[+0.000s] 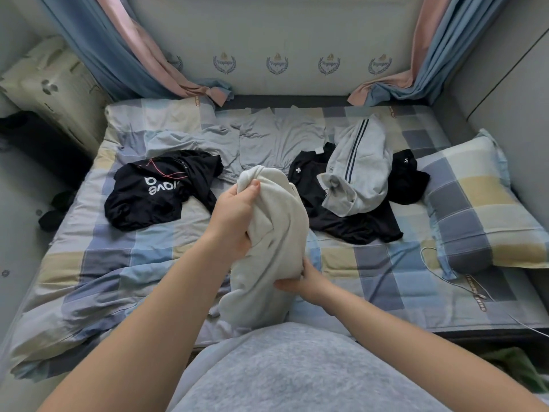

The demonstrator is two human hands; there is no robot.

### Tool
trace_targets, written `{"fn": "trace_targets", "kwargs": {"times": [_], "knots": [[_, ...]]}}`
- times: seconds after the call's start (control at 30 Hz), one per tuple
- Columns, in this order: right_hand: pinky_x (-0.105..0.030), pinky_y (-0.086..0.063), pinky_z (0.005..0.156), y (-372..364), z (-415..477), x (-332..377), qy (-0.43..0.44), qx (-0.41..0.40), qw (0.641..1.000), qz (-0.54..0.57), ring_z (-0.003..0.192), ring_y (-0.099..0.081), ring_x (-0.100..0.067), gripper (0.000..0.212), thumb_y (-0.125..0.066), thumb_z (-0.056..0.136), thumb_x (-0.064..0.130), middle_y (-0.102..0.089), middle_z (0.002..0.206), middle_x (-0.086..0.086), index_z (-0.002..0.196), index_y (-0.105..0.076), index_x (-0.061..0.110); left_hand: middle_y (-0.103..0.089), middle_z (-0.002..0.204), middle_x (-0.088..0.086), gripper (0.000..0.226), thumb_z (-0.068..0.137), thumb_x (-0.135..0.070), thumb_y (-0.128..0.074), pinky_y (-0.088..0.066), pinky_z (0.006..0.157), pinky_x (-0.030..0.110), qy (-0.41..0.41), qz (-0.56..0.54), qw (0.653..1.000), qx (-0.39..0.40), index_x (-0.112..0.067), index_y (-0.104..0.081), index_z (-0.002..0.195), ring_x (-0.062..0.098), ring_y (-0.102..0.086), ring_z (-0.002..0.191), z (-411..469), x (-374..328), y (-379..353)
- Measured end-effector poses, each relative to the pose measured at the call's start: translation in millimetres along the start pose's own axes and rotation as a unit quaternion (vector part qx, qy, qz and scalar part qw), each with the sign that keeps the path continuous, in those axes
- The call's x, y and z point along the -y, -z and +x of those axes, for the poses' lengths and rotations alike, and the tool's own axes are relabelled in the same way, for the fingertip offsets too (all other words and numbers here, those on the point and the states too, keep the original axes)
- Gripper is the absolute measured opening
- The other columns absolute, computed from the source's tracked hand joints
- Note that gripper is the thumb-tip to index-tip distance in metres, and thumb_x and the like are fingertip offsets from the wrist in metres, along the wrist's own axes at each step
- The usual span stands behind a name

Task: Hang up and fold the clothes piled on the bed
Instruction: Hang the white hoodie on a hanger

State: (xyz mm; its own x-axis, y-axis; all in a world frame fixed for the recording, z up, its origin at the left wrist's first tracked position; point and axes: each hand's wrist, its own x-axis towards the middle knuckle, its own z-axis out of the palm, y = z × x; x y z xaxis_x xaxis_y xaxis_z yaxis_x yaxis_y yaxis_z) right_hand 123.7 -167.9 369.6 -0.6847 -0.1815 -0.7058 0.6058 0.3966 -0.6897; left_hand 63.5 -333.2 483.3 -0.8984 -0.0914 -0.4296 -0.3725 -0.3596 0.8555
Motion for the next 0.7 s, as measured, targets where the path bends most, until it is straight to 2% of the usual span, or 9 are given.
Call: {"fn": "trace_targets", "kwargs": {"times": [0.07,0.17,0.27,0.37,0.47,0.5,0.57,0.63,0.7], "knots": [[-0.03,-0.046,0.092,2.7,4.9,-4.1,0.008,-0.007,1.0,0.008,0.112,-0.056,-0.015,0.051,-0.071,0.093,0.031,-0.06,0.136,-0.003,0.139,-0.05,0.021,-0.078,0.09,0.008,0.019,0.103,-0.022,-0.056,-0.059,0.061,0.03,0.003,-0.01,1.0,-0.017,-0.01,-0.07,0.107,0.02,-0.076,0.081,1.2,-4.2,2.9],[-0.036,-0.051,0.091,12.2,9.9,-8.1,0.018,-0.051,0.999,0.007,0.109,-0.063,-0.02,0.028,-0.063,0.099,0.029,-0.068,0.124,-0.007,0.124,-0.063,0.016,-0.078,0.094,0.008,0.019,0.104,-0.022,-0.055,-0.06,0.065,0.033,0.004,-0.016,0.999,-0.033,-0.012,-0.07,0.107,0.021,-0.076,0.086,6.3,-8.6,11.0],[-0.035,-0.055,0.079,29.4,12.7,-1.0,0.039,-0.105,0.991,0.077,0.095,-0.068,-0.02,0.013,-0.061,0.1,0.023,-0.073,0.11,-0.012,0.107,-0.067,0.014,-0.075,0.106,0.013,0.024,0.103,-0.022,-0.056,-0.06,0.078,0.036,0.004,0.048,0.999,-0.017,-0.006,-0.069,0.114,0.027,-0.072,0.097,17.3,-8.4,26.6],[-0.03,-0.058,0.07,49.2,11.1,25.6,0.063,-0.121,0.974,0.182,0.084,-0.07,-0.017,0.018,-0.061,0.1,0.02,-0.074,0.1,-0.008,0.111,-0.067,0.008,-0.07,0.112,0.004,0.04,0.095,-0.03,-0.067,-0.051,0.078,0.028,0.034,0.192,0.981,0.025,-0.005,-0.064,0.126,0.022,-0.064,0.1,22.3,-1.0,39.0],[-0.043,-0.058,0.09,59.0,7.0,53.0,0.074,-0.13,0.962,0.227,0.101,-0.07,-0.027,0.023,-0.061,0.101,0.02,-0.072,0.112,-0.015,0.117,-0.066,0.005,-0.061,0.133,-0.002,0.071,0.08,-0.049,-0.076,-0.043,0.09,0.032,0.074,0.298,0.949,0.071,-0.021,-0.055,0.142,0.017,-0.056,0.123,20.3,19.2,44.7],[-0.043,-0.058,0.09,59.4,4.6,59.9,0.076,-0.131,0.958,0.244,0.101,-0.07,-0.028,0.025,-0.059,0.102,0.019,-0.072,0.113,-0.016,0.12,-0.064,0.003,-0.061,0.134,-0.003,0.079,0.072,-0.057,-0.079,-0.044,0.09,0.032,0.084,0.313,0.941,0.097,-0.025,-0.054,0.141,0.015,-0.056,0.124,17.4,26.6,44.2],[-0.041,-0.059,0.084,56.8,-0.4,71.6,0.08,-0.13,0.944,0.293,0.098,-0.07,-0.027,0.026,-0.055,0.104,0.016,-0.07,0.114,-0.017,0.124,-0.061,0.0,-0.067,0.124,-0.008,0.076,0.066,-0.066,-0.082,-0.05,0.081,0.026,0.092,0.329,0.921,0.186,-0.034,-0.06,0.131,0.008,-0.063,0.112,11.3,42.5,39.5],[-0.046,-0.056,0.093,51.8,-3.7,82.5,0.076,-0.126,0.929,0.34,0.107,-0.067,-0.032,0.028,-0.052,0.105,0.015,-0.066,0.121,-0.022,0.126,-0.058,-0.002,-0.071,0.114,-0.006,0.067,0.065,-0.062,-0.084,-0.054,0.081,0.027,0.063,0.342,0.902,0.255,-0.034,-0.063,0.123,0.009,-0.066,0.103,7.8,60.5,33.4],[-0.049,-0.053,0.099,46.6,-7.4,93.7,0.065,-0.118,0.914,0.383,0.115,-0.063,-0.035,0.03,-0.051,0.105,0.015,-0.063,0.126,-0.025,0.128,-0.055,-0.004,-0.069,0.117,0.0,0.076,0.062,-0.051,-0.089,-0.056,0.089,0.038,0.046,0.344,0.91,0.228,-0.028,-0.057,0.127,0.017,-0.066,0.108,7.3,74.3,31.0]]}}
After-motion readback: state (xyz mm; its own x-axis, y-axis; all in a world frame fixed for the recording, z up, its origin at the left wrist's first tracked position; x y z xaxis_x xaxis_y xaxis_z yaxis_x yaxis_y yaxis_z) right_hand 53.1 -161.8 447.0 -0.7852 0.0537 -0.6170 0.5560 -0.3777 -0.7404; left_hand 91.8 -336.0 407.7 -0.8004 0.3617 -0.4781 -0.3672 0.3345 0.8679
